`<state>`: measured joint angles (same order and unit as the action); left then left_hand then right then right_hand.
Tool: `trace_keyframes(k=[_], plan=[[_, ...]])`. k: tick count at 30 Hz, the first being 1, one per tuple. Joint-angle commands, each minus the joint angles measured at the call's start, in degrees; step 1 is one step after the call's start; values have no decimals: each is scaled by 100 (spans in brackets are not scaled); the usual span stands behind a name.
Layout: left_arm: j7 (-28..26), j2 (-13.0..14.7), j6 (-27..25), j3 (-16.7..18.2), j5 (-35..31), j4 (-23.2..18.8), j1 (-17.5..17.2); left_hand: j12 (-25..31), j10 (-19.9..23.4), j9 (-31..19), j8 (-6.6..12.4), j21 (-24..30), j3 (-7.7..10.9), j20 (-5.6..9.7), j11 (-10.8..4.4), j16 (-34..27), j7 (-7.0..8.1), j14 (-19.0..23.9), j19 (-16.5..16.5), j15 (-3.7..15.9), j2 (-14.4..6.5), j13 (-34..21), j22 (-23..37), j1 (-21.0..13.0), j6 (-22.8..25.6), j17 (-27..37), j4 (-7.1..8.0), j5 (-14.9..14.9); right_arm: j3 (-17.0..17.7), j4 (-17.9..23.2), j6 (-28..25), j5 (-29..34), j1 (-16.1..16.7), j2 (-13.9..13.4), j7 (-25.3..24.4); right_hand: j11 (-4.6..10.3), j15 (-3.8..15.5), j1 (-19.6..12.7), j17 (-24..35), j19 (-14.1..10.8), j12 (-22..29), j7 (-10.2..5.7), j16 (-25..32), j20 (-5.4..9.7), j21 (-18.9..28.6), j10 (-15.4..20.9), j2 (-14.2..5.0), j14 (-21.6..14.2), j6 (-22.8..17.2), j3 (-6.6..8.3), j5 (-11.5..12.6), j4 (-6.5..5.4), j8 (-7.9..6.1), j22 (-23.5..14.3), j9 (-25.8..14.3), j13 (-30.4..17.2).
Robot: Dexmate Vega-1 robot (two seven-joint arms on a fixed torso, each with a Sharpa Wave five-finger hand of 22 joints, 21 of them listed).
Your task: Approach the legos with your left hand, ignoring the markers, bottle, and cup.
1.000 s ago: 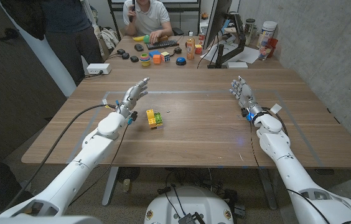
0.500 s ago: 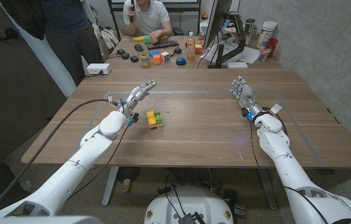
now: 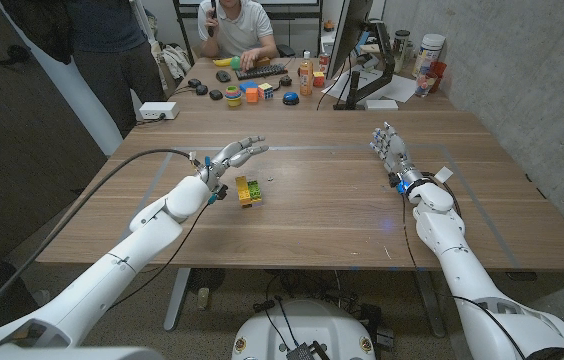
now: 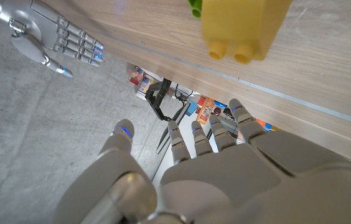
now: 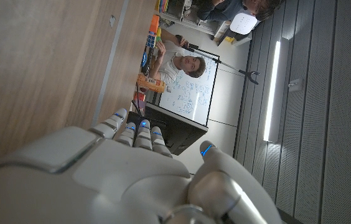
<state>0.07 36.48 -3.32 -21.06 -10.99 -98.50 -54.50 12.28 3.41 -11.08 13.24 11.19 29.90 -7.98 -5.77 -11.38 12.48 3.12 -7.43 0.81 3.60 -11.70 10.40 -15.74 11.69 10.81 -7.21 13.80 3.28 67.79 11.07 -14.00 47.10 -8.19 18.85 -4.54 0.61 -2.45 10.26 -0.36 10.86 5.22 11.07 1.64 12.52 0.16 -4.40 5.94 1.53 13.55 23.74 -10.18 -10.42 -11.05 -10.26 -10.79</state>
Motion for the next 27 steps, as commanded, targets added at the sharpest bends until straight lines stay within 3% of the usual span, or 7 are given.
trace_keyframes(k=[1, 12, 19, 27], plan=[[529, 352, -325, -310, -808, -386, 132, 8, -14, -27, 36, 1, 47, 6, -79, 18, 7, -42, 17, -11, 25, -33, 4, -194, 63, 18, -114, 71, 60, -123, 34, 14, -62, 34, 28, -49, -17, 17, 18, 5, 31, 47, 30, 343, 30, 15, -482, 46, 10, 33, 26, 15, -39, -24, -29, -30], [1198, 649, -636, -408, -1080, -717, 136, 12, -94, -56, 70, 6, 100, -94, 16, 28, 5, -139, 25, -83, 147, -83, 8, -611, 145, 34, -295, 129, 64, -259, 58, 35, -157, 39, 34, -61, -19, 23, 18, 5, 33, 47, 28, 345, 30, 19, -485, 53, 14, 31, 26, 12, -38, -24, -29, -30], [1538, 806, -946, -496, -1373, -1005, 144, 19, -134, -70, 82, 1, 92, -99, 134, 29, -6, -204, 54, -131, 245, -113, 10, -783, 162, 42, -320, 138, 56, -292, 55, 60, -185, 35, 30, -60, -24, 26, 19, 5, 34, 48, 30, 345, 30, 19, -489, 49, 12, 31, 25, 9, -40, -24, -30, -30], [1904, 879, -1230, -630, -1675, -1254, 227, 54, -141, -97, 143, 3, 134, -125, 121, 11, -28, -248, 85, -150, 278, -163, 12, -1110, 288, 54, -321, 144, 73, -292, 38, 67, -184, 42, 5, -62, -20, 31, 20, 5, 36, 46, 33, 347, 31, 23, -492, 45, 5, 29, 24, 6, -43, -25, -30, -31]])
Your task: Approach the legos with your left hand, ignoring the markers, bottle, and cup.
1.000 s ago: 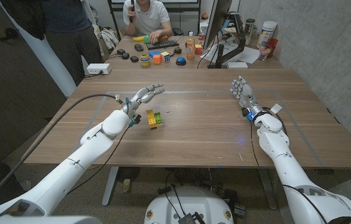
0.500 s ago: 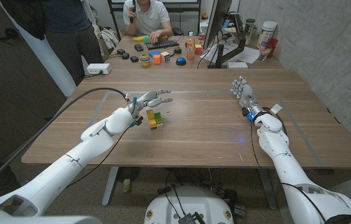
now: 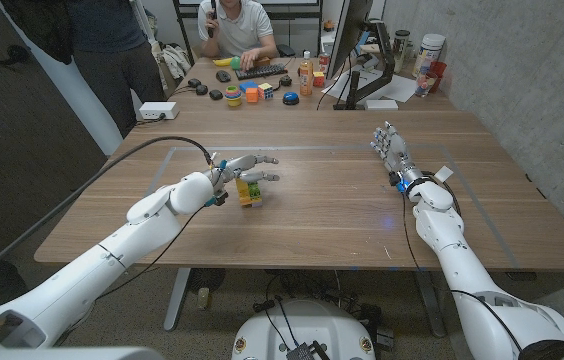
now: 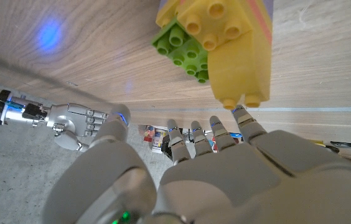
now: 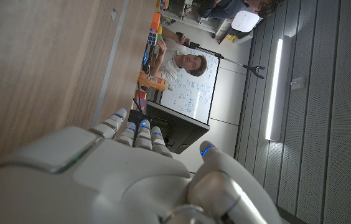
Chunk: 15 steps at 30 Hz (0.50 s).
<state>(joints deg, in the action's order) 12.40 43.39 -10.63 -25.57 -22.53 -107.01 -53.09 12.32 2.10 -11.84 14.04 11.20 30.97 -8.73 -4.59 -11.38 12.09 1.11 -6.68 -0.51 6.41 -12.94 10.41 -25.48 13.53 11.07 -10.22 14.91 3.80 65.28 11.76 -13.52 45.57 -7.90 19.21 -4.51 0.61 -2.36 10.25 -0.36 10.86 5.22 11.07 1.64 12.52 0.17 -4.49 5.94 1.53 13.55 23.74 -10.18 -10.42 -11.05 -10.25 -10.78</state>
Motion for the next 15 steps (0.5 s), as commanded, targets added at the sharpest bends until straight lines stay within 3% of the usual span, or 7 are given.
trace_keyframes(k=[1, 15], plan=[[694, 180, -514, -174, -515, -414, 86, 52, -7, -23, 67, 2, 30, -51, 11, 10, 10, -48, 13, -17, -3, -41, 12, -150, 112, 28, -21, 32, 23, -36, -31, 20, -29, 13, -36, -66, -18, 22, 21, 7, 36, 48, 33, 349, 30, 22, -484, 47, 9, 29, 24, 5, -41, -25, -30, -31], [888, 184, -707, -248, -810, -582, 93, 109, 75, -49, 128, 34, 69, -6, -14, -25, 22, -9, -47, 57, 1, -87, 13, -467, 250, 29, -6, 10, 51, -17, -65, -8, -8, 15, -18, -66, -28, 32, 23, 4, 31, 48, 35, 346, 31, 8, -486, 46, 11, 24, 20, 1, -41, -26, -31, -31]])
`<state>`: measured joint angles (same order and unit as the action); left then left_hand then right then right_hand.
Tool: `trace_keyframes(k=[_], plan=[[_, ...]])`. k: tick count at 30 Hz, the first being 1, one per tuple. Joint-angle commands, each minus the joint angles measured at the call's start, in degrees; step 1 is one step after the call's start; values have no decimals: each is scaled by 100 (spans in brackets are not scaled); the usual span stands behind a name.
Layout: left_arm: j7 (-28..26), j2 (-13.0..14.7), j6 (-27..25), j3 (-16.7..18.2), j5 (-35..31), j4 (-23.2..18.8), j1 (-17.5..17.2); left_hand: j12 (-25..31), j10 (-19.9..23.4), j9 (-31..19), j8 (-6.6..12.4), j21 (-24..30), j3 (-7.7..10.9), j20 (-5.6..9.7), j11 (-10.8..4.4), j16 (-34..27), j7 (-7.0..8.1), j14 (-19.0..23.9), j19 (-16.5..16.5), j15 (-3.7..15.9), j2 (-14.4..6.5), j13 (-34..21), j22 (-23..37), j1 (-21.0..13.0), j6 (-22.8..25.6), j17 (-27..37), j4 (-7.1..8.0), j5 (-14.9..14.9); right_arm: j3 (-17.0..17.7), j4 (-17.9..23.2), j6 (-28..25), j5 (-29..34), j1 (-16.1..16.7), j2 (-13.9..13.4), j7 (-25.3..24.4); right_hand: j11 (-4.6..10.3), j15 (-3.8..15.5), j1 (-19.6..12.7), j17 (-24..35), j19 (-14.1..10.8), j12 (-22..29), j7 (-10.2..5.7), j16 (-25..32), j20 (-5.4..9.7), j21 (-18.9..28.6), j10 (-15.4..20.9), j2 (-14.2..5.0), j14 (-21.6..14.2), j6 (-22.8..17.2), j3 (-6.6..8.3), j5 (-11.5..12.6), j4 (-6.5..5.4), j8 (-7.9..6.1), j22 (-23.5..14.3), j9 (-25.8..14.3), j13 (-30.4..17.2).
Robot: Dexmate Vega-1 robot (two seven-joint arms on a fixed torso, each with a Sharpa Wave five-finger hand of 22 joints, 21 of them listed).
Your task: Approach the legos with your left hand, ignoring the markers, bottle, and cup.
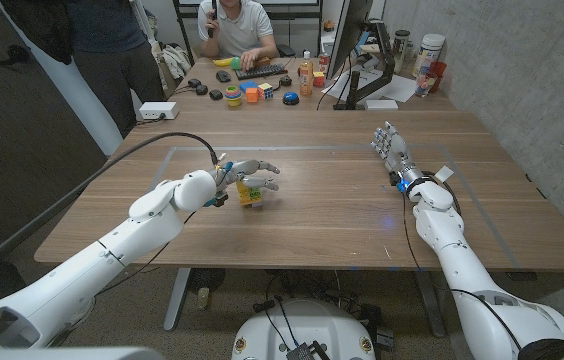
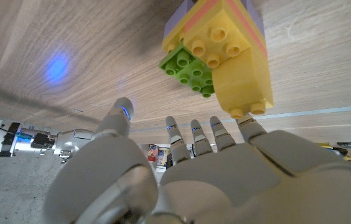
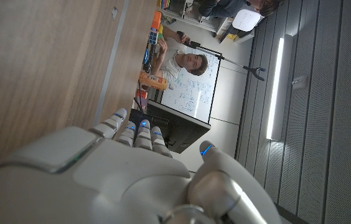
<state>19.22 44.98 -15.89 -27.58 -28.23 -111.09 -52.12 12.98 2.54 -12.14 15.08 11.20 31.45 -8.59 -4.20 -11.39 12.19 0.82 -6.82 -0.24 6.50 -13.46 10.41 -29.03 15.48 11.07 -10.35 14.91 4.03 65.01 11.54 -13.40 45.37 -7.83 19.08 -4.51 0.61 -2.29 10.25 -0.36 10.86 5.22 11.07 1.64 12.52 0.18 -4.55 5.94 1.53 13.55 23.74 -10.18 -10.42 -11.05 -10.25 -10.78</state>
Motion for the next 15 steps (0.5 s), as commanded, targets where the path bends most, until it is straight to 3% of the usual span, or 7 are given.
trace_keyframes(k=[1, 15], plan=[[217, 18, -174, -35, -216, -177, -10, 45, 31, -19, 30, 33, 22, -16, -44, -25, 2, 19, -33, 36, -7, -37, 13, -129, 69, 29, 9, 8, 23, 2, -27, -5, 12, 4, -7, -65, -26, 27, 23, 5, 30, 46, 34, 346, 31, 5, -479, 48, 13, 23, 20, 0, -40, -26, -31, -32], [192, -5, -197, 6, -280, -241, -82, 44, -5, -29, 13, 42, 5, -6, 82, -26, -106, 5, -56, 59, -11, -68, 15, -241, 61, 25, 62, -31, 33, 1, -40, 10, 25, -2, -9, -67, -28, 33, 24, 1, 34, 50, 37, 340, 33, 11, -478, 42, 14, 18, 17, 0, -41, -26, -32, -32]])
